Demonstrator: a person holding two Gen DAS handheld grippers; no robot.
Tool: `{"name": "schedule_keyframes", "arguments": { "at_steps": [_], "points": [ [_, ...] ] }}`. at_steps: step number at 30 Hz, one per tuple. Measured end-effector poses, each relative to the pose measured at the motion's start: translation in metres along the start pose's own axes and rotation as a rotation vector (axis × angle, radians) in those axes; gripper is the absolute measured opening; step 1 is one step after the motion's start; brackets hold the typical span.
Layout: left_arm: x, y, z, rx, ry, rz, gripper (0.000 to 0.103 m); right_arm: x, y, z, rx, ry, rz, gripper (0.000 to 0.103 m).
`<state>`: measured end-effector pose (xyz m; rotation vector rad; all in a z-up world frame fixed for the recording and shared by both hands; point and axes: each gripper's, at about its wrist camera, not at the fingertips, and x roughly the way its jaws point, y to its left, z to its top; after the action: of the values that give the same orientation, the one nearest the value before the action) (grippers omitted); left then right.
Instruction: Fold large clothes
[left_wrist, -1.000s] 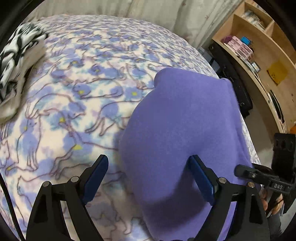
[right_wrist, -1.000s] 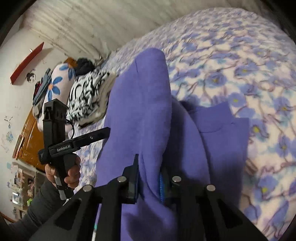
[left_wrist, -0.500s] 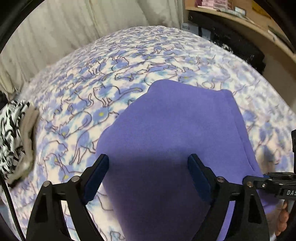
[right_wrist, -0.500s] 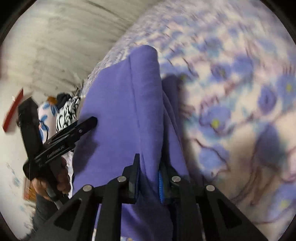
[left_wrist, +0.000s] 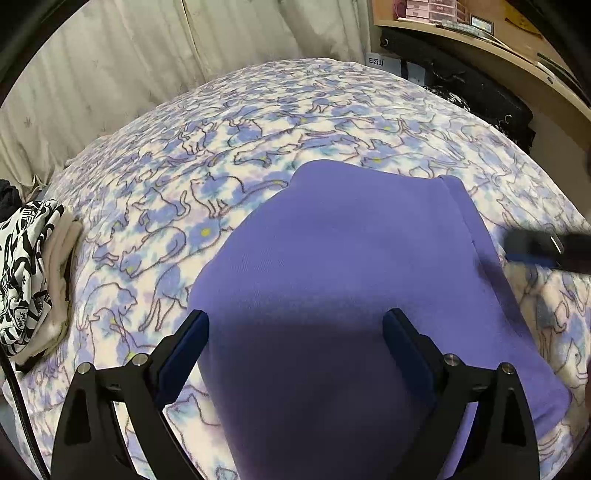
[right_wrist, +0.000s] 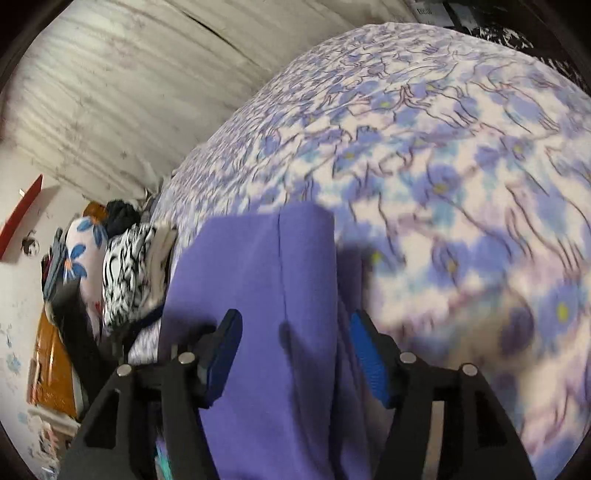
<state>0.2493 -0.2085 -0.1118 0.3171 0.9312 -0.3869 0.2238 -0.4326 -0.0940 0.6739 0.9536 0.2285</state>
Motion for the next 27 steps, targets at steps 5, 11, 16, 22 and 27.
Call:
{"name": "schedule_keyframes", "arguments": {
  "at_steps": [5,11,16,22,27],
  "points": [
    [0.001,-0.002,0.001,-0.001,0.009,0.002,0.095,0.043,-0.012,0.025,0.006,0.101,0.0,0.052],
    [0.002,-0.014,0.006,0.032,0.02,0.024,0.096,0.03,0.0,0.009,-0.071,0.037,-0.145,0.018],
    [0.017,-0.031,0.008,0.077,0.046,0.083,0.102,0.058,-0.023,0.004,-0.013,0.079,-0.219,0.027],
    [0.006,-0.018,0.007,0.053,0.042,0.023,0.102,0.054,-0.04,0.008,0.055,0.113,-0.179,0.053],
    [-0.019,-0.005,0.0,0.007,0.053,-0.038,0.102,0.037,-0.026,0.007,0.026,0.095,-0.188,0.053]
  ]
}}
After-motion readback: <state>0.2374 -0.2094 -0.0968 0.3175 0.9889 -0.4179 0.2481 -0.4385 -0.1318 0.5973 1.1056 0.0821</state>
